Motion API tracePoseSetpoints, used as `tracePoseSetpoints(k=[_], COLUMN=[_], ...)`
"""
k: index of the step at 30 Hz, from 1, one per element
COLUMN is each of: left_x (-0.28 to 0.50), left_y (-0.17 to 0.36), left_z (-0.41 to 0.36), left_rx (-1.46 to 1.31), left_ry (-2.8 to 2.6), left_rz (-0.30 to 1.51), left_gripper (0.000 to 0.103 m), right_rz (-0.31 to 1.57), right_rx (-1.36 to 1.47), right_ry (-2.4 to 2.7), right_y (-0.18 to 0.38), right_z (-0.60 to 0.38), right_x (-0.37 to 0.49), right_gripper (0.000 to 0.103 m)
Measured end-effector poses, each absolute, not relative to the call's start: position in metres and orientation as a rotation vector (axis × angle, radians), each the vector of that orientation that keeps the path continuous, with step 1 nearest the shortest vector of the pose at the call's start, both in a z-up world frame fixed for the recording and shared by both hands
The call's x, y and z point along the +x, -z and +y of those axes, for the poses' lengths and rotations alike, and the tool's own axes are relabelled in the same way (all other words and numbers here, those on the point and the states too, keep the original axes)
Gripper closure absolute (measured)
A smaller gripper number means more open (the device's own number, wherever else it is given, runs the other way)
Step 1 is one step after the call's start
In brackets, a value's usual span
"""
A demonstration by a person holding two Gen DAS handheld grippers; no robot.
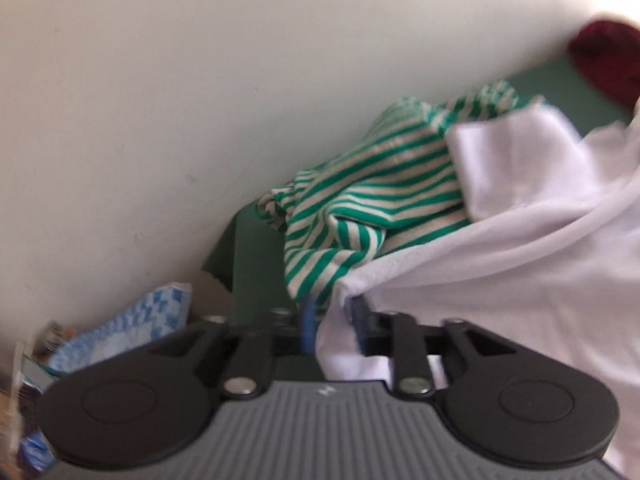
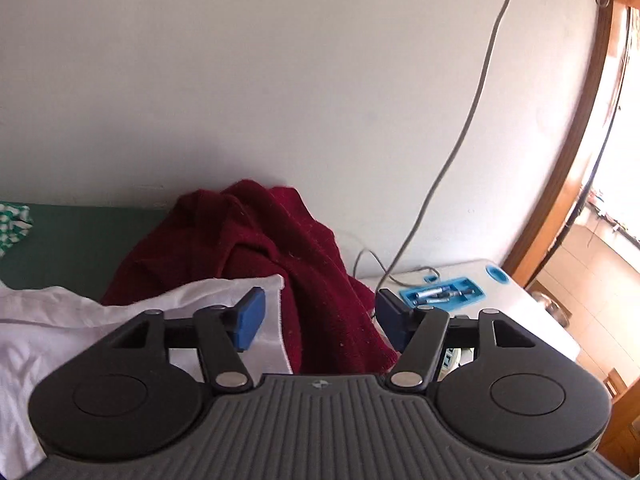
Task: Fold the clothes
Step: 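Lower the held T-shirt onto the green sheet with both grippers, then pull the T-shirt hem with both grippers to spread it flat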
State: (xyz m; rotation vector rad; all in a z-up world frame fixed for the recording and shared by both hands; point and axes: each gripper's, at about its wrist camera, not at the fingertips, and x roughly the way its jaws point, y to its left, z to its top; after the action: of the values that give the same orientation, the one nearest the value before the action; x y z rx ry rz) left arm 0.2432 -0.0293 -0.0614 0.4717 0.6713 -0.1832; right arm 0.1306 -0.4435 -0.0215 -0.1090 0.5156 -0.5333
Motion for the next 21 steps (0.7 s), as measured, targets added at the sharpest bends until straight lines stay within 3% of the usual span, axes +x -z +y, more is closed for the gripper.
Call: tracePoseSetpoints(k=[2,3,5,7,9,10,11,13,14,16,17,18,19,20,21], left_x=[0.226,0.218,0.206,0.2,0.2,0.2,0.201,0.201,0.2,0.189,0.176,0.163,0.15,0.137,0.124], left_y=[0.042,0.034,0.027,0.032,0.048,0.057,0.066,0.082,0.086,0.088,0.085,0.082,0.079,0.076,0.073], left_z=[-0.015,-0.011,-0.009,-0.015,-0.028,-0.034,-0.041,-0.048,-0.048,-0.043,-0.042,-0.041,-0.04,-0.039,-0.038], left_rx=[0.392,0.35,0.3,0.28,0.282,0.285,0.288,0.315,0.317,0.285,0.259,0.234,0.208,0.182,0.156], left_ry=[0.209,0.231,0.274,0.308,0.318,0.32,0.323,0.273,0.236,0.195,0.21,0.224,0.238,0.252,0.266], left_rz=[0.632,0.619,0.621,0.653,0.711,0.743,0.774,0.809,0.813,0.815,0.808,0.801,0.794,0.787,0.779], left_gripper=[0.039,0.043,0.045,0.047,0.06,0.063,0.069,0.075,0.082,0.084,0.081,0.073,0.066,0.045,0.031], right_rz=[0.592,0.644,0.73,0.782,0.798,0.804,0.795,0.746,0.705,0.565,0.518,0.501,0.484,0.467,0.505], right_rx=[0.002,0.058,0.134,0.172,0.206,0.225,0.248,0.286,0.255,0.139,0.139,0.18,0.221,0.262,0.308], right_ry=[0.273,0.179,0.139,0.175,0.293,0.356,0.399,0.44,0.46,0.474,0.439,0.38,0.32,0.26,0.185], right_y=[0.027,0.033,0.051,0.066,0.075,0.08,0.08,0.068,0.057,0.03,0.023,0.021,0.018,0.015,0.016], right_z=[-0.428,-0.422,-0.415,-0.413,-0.422,-0.429,-0.434,-0.438,-0.43,-0.399,-0.388,-0.382,-0.377,-0.372,-0.369], right_x=[0.128,0.131,0.148,0.162,0.161,0.16,0.156,0.139,0.128,0.094,0.077,0.062,0.047,0.032,0.023], right_gripper=[0.049,0.053,0.077,0.078,0.08,0.095,0.103,0.103,0.1,0.089,0.067,0.045,0.002,0.002,0.003])
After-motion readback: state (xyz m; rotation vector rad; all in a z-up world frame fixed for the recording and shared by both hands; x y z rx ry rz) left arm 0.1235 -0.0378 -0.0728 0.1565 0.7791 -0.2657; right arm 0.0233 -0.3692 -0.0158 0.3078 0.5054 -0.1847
